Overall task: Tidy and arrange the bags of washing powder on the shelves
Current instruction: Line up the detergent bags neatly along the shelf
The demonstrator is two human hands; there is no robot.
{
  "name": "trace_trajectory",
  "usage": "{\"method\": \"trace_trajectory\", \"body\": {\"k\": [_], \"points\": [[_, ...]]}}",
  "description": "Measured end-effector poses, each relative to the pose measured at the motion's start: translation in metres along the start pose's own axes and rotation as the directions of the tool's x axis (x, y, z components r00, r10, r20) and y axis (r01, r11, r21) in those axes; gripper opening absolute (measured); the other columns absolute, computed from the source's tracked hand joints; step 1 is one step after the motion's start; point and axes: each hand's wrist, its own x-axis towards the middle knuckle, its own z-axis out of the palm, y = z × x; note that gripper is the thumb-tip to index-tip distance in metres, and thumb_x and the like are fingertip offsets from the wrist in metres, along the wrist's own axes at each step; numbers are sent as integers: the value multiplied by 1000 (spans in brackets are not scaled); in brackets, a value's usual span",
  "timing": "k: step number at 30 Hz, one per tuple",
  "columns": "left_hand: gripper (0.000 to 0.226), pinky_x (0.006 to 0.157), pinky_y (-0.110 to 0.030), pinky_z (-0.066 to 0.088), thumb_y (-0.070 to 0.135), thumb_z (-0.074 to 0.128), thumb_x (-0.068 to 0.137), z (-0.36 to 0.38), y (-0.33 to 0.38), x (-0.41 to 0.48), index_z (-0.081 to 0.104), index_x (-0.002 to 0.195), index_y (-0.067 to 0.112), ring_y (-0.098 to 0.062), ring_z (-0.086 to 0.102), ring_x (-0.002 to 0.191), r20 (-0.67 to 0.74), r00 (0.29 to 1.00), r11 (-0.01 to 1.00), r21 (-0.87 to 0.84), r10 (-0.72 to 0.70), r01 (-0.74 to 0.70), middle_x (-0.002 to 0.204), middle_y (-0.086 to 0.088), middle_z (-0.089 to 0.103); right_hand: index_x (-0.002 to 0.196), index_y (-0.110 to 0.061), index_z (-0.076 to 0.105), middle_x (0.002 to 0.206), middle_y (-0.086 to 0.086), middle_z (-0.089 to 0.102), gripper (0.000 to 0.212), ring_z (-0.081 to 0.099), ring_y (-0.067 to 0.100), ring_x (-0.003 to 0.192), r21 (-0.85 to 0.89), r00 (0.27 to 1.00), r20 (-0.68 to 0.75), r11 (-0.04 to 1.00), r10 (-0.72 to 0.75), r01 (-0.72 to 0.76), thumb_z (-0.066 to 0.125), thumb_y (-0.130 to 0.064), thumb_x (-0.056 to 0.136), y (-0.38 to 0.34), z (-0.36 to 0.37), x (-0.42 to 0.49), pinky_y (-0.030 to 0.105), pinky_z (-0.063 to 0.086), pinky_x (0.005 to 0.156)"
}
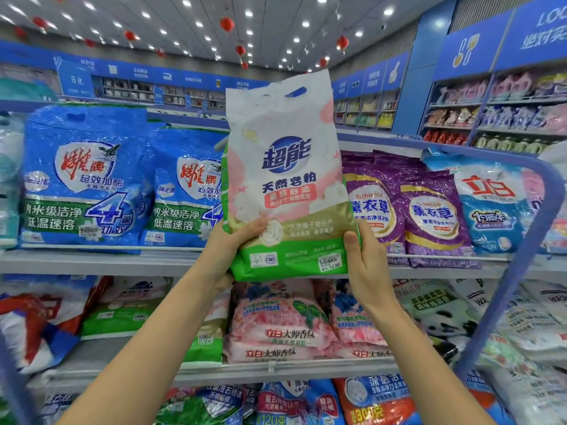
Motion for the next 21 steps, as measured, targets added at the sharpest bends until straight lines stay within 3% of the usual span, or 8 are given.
{"method": "trace_trajectory", "body": {"k": [3,6,9,12,14,16,19,21], "points": [[38,54,-31,57,16,80,58,-4,-3,-6,65,93,9,-23,72,67,-10,1000,999,19,26,-26,81,-10,75,106,-32,53,85,14,66,84,63,30,77,87,977,60,974,207,-212,14,-93,64,0,-8,5,48,51,73],[51,57,-32,57,14,86,53,-6,-12,-16,64,98,8,-26,72,72,-14,1000,998,56,12,-11,87,-12,75,122,-39,48,112,1,68,101,64,22,104,341,882,274,818,384,-463,31,-100,44,-9,-4,16,46,47,94],[62,60,-31,57,37,93,37,-19,-22,-30,71,92,16,-25,72,77,-26,1000,997,69,-14,16,90,-10,75,141,-32,36,135,2,55,116,55,28,120,417,832,385,729,400,-543,44,-97,44,-14,21,-2,59,40,101],[67,65,-27,57,62,87,35,-51,-30,-56,76,88,23,-20,72,83,-67,994,988,118,-89,97,93,-4,75,145,-36,25,143,0,47,117,44,26,131,454,817,387,682,429,-573,49,-95,46,-11,51,-48,58,31,108],[79,70,-31,58,69,84,35,-77,-43,-80,72,100,25,-23,71,91,-157,977,975,142,-146,169,102,-4,74,144,-40,25,142,-3,46,115,43,24,131,457,781,422,635,460,-622,51,-94,46,-4,74,-78,56,30,109],[97,67,-34,58,69,85,31,-104,-60,-108,62,113,23,-26,71,91,-278,943,971,98,-182,216,104,-5,73,140,-48,28,143,-14,43,105,43,10,129,409,755,467,645,460,-646,49,-94,48,-4,96,-103,38,34,109],[100,69,-38,58,68,85,28,-137,-78,-149,59,113,22,-29,71,90,-391,894,962,68,-219,265,102,-7,74,115,-63,34,127,-35,39,55,42,-22,108,386,709,544,616,449,-686,52,-73,64,-5,128,-124,5,40,87],[101,70,-41,58,65,87,27,-160,-87,-169,60,112,19,-31,71,90,-459,857,959,37,-235,282,102,-10,73,118,-56,36,136,-25,39,55,43,-5,122,373,662,633,592,401,-715,54,-69,68,-5,152,-136,23,41,101]]}}
